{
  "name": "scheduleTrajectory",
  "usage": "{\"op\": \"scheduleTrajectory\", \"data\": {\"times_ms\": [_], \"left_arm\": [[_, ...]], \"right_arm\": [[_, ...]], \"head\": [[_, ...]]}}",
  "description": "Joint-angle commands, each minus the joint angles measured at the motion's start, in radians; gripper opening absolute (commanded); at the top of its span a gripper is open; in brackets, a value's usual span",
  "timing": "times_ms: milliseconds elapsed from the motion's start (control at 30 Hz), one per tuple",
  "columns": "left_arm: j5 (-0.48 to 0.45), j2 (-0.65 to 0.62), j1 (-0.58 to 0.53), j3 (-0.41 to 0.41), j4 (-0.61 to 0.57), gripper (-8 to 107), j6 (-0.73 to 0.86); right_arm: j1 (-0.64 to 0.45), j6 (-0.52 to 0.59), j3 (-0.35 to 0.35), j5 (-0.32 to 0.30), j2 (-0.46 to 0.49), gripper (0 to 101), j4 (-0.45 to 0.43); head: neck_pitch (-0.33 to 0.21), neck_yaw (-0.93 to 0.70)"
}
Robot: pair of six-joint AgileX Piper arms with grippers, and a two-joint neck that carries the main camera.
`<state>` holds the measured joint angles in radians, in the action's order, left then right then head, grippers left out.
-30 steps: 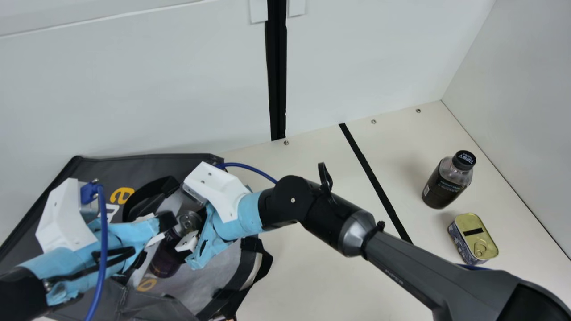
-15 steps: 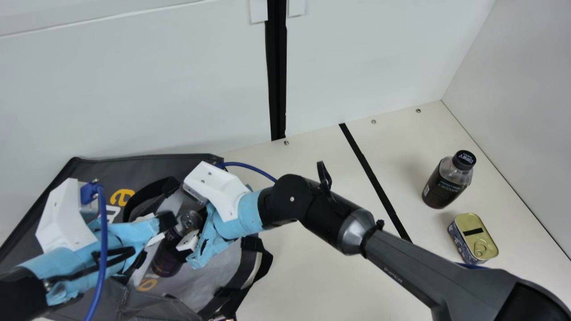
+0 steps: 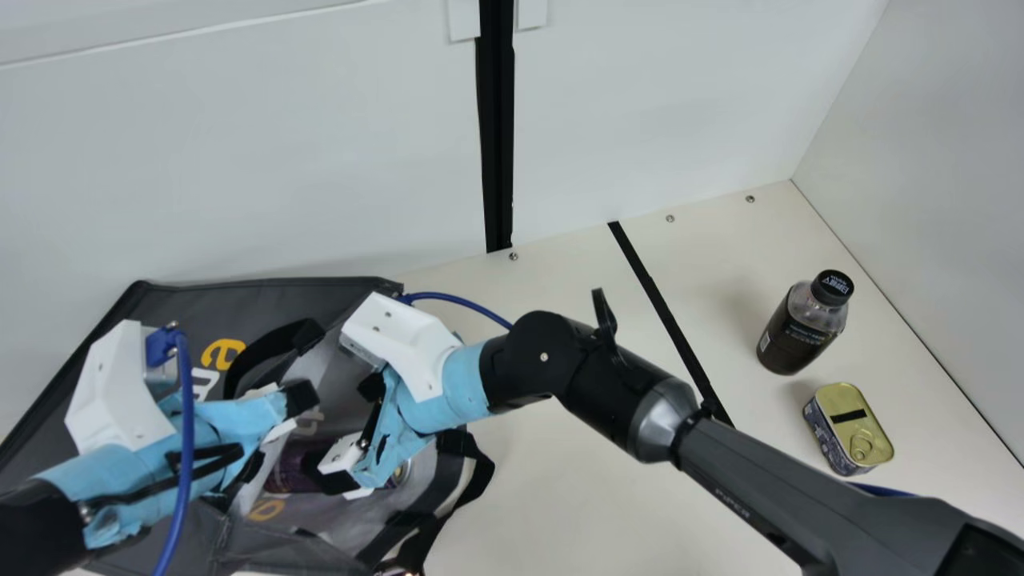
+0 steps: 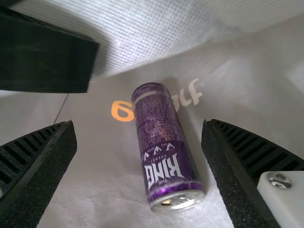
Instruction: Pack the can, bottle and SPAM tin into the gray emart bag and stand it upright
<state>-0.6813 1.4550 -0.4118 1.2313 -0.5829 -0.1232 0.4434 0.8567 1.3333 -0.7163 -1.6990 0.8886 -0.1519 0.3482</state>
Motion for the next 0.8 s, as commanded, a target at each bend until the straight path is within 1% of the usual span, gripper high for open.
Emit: {"op": "scheduleTrajectory", "data": {"times_ms": [0,200,400,567,767], "left_arm": [[0.0,0.0,0.0,0.0,0.0,-8,0.0],[0.0,0.0,0.0,0.0,0.0,-8,0.0],[0.0,0.0,0.0,0.0,0.0,-8,0.0],[0.0,0.0,0.0,0.0,0.0,-8,0.0],[0.0,0.0,0.0,0.0,0.0,-8,0.0]], "right_arm": [[-0.003,0.003,-0.002,-0.011,0.006,95,0.001],[-0.018,0.01,-0.018,-0.041,0.045,95,-0.001],[-0.047,0.02,-0.049,-0.082,0.106,95,-0.005],[-0.091,0.026,-0.071,-0.132,0.16,95,-0.018],[-0.161,0.033,-0.08,-0.2,0.214,95,-0.035]], "head": [[-0.023,0.001],[-0.023,0.001],[-0.023,0.001],[-0.023,0.001],[-0.023,0.001]]}}
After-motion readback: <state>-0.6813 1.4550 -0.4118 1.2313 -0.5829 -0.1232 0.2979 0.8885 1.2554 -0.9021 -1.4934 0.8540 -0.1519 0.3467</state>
